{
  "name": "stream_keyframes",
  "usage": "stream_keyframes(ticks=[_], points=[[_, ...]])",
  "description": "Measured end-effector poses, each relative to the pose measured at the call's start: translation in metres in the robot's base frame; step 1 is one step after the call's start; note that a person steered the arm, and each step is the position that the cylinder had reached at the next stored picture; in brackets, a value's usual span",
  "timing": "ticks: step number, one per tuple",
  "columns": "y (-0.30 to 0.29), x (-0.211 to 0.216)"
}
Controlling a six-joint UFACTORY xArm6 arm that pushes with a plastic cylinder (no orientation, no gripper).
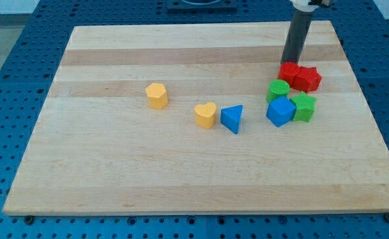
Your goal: Separate the cube from the green star
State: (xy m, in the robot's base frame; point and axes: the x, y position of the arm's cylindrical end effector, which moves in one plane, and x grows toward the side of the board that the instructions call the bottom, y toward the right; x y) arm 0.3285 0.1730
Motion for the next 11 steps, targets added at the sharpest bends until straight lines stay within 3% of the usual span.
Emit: stream_keyframes(ticks=[2, 3, 4, 6, 8, 10, 11], points=[[-0.059, -0.014], [-0.082, 0.004], [-0.081, 0.066], [-0.081, 0.085], [-0.043, 0.115], [-0.038, 0.205], [-0.037, 0.211]])
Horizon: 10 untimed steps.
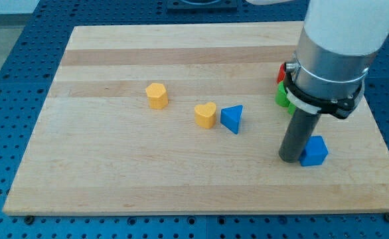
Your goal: Separate the cube from the green star
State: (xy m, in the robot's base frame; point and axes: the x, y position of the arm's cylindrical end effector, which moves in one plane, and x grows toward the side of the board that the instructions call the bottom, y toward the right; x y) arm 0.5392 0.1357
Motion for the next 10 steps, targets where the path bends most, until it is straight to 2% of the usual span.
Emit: stream_keyframes(ticks=[1, 2, 3, 4, 5, 8, 9, 10], points=[[0.0, -0.07], [0.001, -0.101], [0.003, -0.106], [0.002, -0.084], [0.003, -0.045], [0.061, -0.048], [0.059, -0.088], [0.059, -0.088]])
